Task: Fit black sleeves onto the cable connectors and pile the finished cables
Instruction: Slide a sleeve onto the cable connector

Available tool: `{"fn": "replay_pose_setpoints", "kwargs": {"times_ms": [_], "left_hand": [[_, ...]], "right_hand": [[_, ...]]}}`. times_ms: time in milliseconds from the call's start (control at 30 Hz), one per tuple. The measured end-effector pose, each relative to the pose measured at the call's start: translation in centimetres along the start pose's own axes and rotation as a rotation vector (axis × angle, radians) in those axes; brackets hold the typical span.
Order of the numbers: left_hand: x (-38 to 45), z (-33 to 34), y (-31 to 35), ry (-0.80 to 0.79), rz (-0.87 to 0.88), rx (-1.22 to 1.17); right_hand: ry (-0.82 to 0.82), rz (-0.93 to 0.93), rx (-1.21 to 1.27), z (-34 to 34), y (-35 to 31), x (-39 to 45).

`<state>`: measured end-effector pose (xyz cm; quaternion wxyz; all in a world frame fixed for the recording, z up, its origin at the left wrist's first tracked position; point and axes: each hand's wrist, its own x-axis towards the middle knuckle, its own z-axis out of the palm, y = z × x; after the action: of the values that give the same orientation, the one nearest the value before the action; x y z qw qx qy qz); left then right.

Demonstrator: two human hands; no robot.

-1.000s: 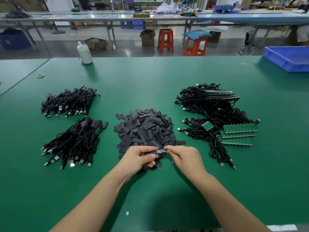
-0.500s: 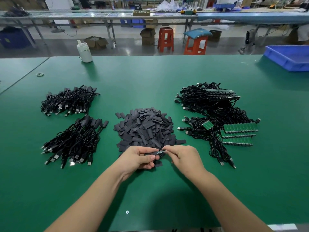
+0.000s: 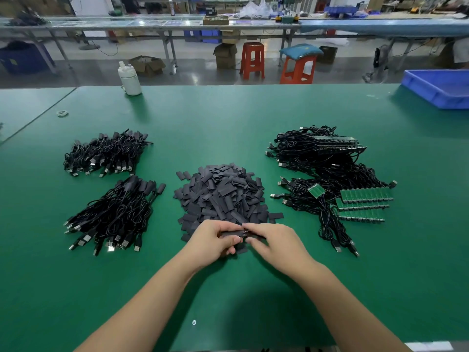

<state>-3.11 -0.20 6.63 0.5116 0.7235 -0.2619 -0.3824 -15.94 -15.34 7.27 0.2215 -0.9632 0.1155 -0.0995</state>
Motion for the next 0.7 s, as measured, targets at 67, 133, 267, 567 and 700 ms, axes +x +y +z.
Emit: {"fn": "replay_pose_setpoints", "kwargs": {"times_ms": [67, 133, 267, 567, 700], "left_hand": [[-0.1, 0.2, 0.0, 0.042, 0.086, 0.147], [-0.4, 0.5, 0.1, 0.059, 0.195, 0.250], [-1.0, 0.8, 0.5, 0.166, 0.407, 0.613], [-1.5, 1.5, 1.2, 0.321, 0.670, 1.033], [-1.5, 1.6, 1.1, 0.356, 0.755, 1.053]], "right_hand": [[-0.119, 0.108, 0.168, -0.6, 0.0, 0.4], [-0.168, 0.172, 0.313, -1.1, 0.1, 0.9], [-0.210, 0.214, 0.445, -1.5, 0.4, 1.1], [-0.193, 0.240, 0.417, -1.4, 0.0, 1.2], [-0.207, 0.241, 0.403, -1.6, 0.1, 1.3]]}}
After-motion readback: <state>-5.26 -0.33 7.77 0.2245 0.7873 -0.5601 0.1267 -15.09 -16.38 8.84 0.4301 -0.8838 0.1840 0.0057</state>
